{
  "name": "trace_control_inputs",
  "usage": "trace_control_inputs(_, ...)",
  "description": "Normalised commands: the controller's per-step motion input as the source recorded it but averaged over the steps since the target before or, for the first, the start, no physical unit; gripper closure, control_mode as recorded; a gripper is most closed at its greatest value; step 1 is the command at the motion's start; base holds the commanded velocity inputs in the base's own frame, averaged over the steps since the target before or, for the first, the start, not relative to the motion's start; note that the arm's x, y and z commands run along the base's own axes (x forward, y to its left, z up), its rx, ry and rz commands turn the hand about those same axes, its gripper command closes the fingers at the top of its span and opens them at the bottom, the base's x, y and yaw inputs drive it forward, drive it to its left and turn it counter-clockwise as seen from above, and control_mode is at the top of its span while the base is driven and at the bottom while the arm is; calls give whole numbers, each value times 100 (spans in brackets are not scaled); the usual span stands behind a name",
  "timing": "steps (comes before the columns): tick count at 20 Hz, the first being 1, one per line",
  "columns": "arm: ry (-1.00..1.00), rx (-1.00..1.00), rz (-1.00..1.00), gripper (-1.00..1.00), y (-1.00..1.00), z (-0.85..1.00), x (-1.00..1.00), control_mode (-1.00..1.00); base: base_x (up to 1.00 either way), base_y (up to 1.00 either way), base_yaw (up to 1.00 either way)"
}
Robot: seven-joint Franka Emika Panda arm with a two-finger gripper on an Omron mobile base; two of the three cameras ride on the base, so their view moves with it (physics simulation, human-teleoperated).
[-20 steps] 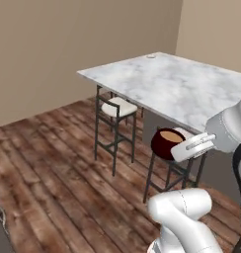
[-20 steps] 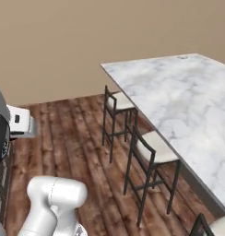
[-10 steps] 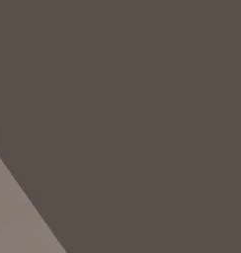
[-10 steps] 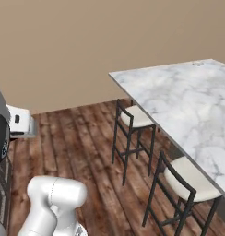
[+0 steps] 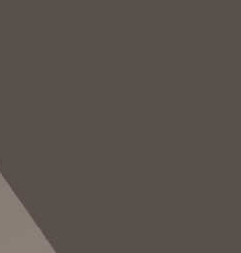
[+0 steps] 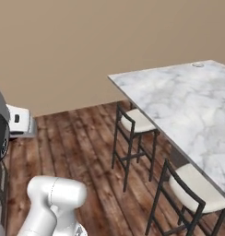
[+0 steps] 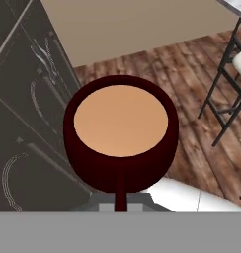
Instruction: Pick the cup of tea, navigate to the dining table, and place it on the saucer.
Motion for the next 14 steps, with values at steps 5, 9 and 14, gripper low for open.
trace_control_inputs(5,0,0,0,100,0,0,0,100,100,50,-8)
trace_control_inputs(9,0,0,0,100,0,0,0,100,100,0,14)
trace_control_inputs(14,0,0,0,100,0,0,0,100,100,0,9)
